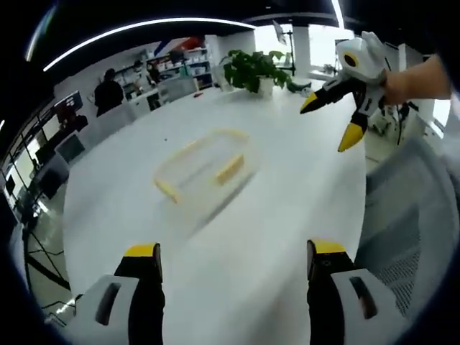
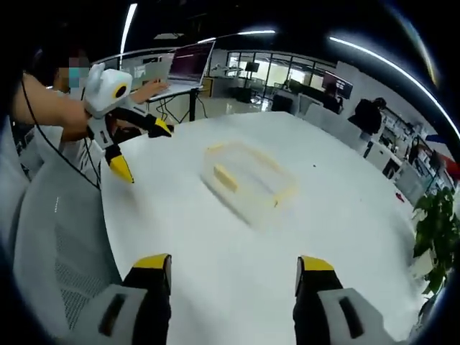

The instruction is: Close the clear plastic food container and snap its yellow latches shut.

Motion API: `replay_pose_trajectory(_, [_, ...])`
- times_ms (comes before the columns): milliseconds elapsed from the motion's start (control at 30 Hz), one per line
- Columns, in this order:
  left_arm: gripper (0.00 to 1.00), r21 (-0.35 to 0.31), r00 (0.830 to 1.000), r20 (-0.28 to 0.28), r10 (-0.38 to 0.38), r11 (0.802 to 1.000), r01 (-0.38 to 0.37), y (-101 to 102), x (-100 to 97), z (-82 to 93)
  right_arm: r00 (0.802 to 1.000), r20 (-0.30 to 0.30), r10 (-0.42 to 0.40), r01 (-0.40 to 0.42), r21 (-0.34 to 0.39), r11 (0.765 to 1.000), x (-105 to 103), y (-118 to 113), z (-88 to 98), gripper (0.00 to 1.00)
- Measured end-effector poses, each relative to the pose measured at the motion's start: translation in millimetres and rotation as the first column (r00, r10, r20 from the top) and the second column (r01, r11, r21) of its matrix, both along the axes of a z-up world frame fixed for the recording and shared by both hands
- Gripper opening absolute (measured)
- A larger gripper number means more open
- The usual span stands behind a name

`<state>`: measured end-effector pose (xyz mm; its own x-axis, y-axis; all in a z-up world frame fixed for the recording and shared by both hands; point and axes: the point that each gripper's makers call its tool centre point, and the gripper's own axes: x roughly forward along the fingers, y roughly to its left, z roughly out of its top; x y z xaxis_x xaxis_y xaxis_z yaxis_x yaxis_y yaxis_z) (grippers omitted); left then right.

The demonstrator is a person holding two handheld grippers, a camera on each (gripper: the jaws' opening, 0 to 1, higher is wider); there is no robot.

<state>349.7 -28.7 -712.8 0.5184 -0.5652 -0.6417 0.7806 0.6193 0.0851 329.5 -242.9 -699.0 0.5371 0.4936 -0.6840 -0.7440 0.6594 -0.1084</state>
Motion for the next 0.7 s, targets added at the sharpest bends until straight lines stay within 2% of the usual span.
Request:
replay_pose_trajectory(200, [0.79,-0.012,0.999,-0.011,0.046,0.999,-0.046,13,-11.1,-3.1,0.999,0.020,-0.050,0.049,0.048,0.998,-9,-5,5.7,0.69])
replay_pose_trajectory(400, [0.79,-0.021,0.998,-0.009,0.070,0.997,-0.070,19,-25.3,-3.3,0.996,0.012,-0.085,0.084,0.075,0.994,-23,-11,0.5,0.69])
replay_pose_trajectory(600, [0.78,-0.029,0.995,-0.024,0.101,0.994,-0.102,28,-43.6,-11.0,0.992,0.021,-0.121,0.119,0.086,0.989,-37,-22,-3.1,0.69])
replay_pose_trajectory(700, [0.78,0.007,0.996,-0.026,0.082,0.997,-0.082,29,-54.4,-18.0,0.986,0.030,-0.166,0.161,0.118,0.980,-42,-28,-1.4,0.67])
